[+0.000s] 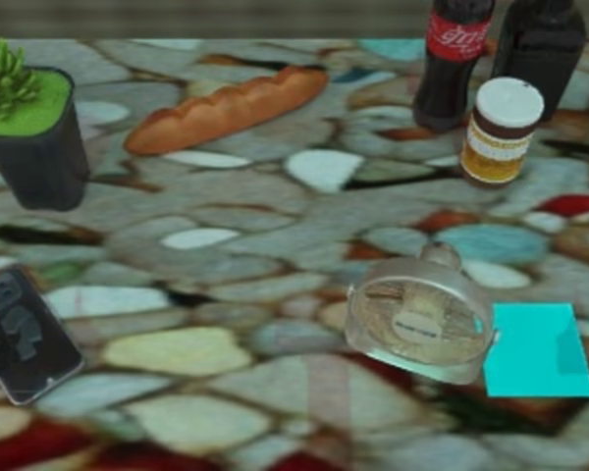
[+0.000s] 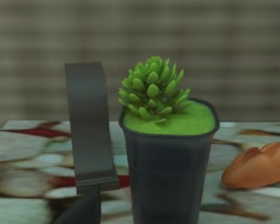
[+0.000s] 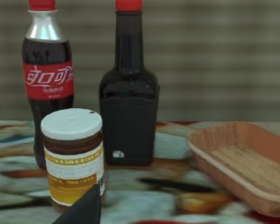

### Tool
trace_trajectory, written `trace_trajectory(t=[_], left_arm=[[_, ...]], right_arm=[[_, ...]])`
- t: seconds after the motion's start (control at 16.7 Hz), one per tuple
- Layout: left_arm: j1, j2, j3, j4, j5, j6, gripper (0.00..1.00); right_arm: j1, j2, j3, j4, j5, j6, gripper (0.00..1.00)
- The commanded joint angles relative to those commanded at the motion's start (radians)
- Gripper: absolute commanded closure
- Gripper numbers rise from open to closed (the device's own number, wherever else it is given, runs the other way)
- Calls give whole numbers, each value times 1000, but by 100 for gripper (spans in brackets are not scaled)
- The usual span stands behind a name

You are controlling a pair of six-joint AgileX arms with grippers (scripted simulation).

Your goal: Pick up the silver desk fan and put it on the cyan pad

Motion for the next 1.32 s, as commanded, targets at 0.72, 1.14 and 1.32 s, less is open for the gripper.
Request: trace_trajectory(t=[0.72, 1.14, 1.32], left_arm=[[0, 0, 0, 0, 0, 0, 0], [0, 0, 0, 0, 0, 0, 0], [0, 0, 0, 0, 0, 0, 0]], right_arm=[[218, 564, 516, -485, 5, -178, 0], [456, 1264, 1227, -946, -4, -347, 0], [546, 1533, 1473, -1131, -4, -416, 0]])
